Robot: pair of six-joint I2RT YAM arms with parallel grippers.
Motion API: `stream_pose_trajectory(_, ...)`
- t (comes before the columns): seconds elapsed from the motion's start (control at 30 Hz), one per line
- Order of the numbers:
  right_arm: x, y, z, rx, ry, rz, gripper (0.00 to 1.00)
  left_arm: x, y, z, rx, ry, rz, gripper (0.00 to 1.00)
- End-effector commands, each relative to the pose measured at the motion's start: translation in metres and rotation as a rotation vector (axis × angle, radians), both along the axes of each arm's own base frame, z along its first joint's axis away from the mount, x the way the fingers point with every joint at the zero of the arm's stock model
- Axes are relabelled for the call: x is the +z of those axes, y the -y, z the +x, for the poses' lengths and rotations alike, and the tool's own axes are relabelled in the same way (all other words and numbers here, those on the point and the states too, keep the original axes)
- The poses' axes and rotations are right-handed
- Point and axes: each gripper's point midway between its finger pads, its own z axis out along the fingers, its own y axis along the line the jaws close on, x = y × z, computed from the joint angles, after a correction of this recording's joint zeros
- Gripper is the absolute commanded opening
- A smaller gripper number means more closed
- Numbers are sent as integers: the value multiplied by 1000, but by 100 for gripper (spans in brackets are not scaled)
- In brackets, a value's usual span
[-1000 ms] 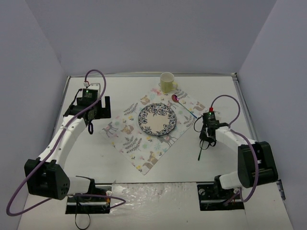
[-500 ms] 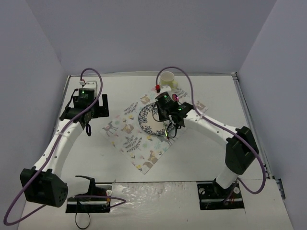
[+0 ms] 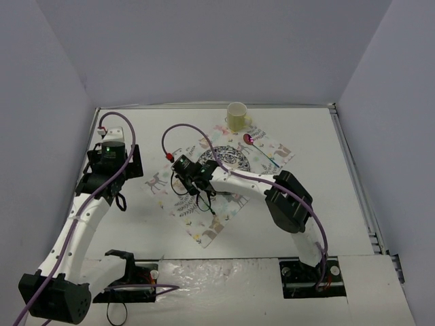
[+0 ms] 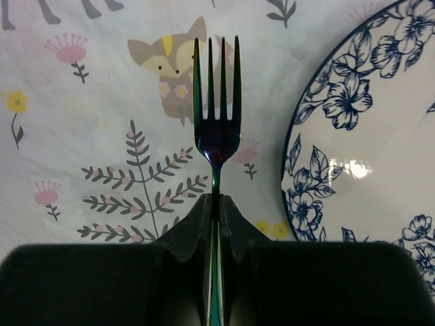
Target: Set the dinner table for one person
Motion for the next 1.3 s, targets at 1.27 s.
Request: stream_pose_trajectory(1.27, -33, -25, -40, 119, -93, -28, 0, 22, -25, 6, 140, 92, 35, 97)
